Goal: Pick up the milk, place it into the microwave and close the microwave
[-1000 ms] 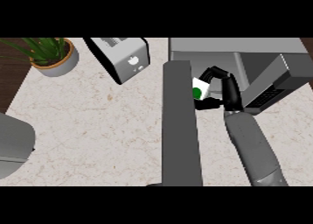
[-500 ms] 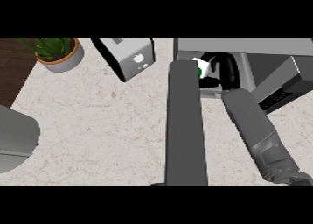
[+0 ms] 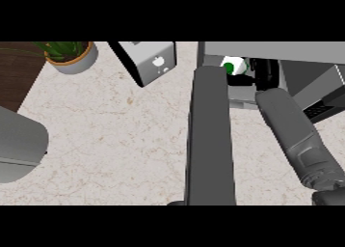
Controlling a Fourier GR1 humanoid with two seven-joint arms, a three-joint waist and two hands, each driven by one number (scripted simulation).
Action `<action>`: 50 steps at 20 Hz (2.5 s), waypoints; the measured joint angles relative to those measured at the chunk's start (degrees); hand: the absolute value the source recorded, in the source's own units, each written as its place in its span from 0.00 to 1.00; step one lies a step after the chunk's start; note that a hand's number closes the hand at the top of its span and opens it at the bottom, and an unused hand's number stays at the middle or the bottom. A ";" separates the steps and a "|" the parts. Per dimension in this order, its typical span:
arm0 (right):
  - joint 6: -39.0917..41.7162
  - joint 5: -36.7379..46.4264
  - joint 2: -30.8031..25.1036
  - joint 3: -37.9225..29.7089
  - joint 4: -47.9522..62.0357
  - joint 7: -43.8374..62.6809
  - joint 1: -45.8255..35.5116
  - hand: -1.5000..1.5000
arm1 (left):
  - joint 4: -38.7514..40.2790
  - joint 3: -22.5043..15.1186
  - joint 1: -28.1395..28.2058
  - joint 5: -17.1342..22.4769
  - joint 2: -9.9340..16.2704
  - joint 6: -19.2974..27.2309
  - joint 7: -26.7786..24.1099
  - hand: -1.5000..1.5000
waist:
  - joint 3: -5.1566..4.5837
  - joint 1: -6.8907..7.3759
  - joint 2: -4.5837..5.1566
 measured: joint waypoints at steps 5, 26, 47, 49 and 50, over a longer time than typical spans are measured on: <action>-4.21 2.13 -2.66 0.56 2.72 -1.15 -1.06 1.00 | 1.24 -0.87 -1.21 -0.83 0.06 -0.38 -0.35 0.00 | 0.03 1.04 0.63; -11.79 7.31 -5.65 3.12 8.88 3.02 -1.75 0.00 | 4.95 -3.55 -4.58 -6.53 1.40 -1.93 -1.68 0.00 | 0.23 2.87 1.41; 14.61 -5.62 -1.27 -8.26 6.55 -12.41 3.07 0.00 | 6.85 -12.73 -6.02 -8.97 -1.20 -7.99 -3.07 1.00 | 0.09 -1.22 -0.57; 16.72 -6.55 -0.62 -9.00 6.73 -13.48 4.16 0.00 | 7.39 -13.49 -6.87 -8.83 -1.32 -7.70 -2.47 1.00 | 0.06 -1.63 -0.76; 18.07 -7.29 -0.18 -9.57 6.64 -14.42 5.09 0.00 | 6.93 -14.27 -6.44 -9.15 -1.99 -7.78 -2.46 1.00 | 0.05 -1.87 -0.91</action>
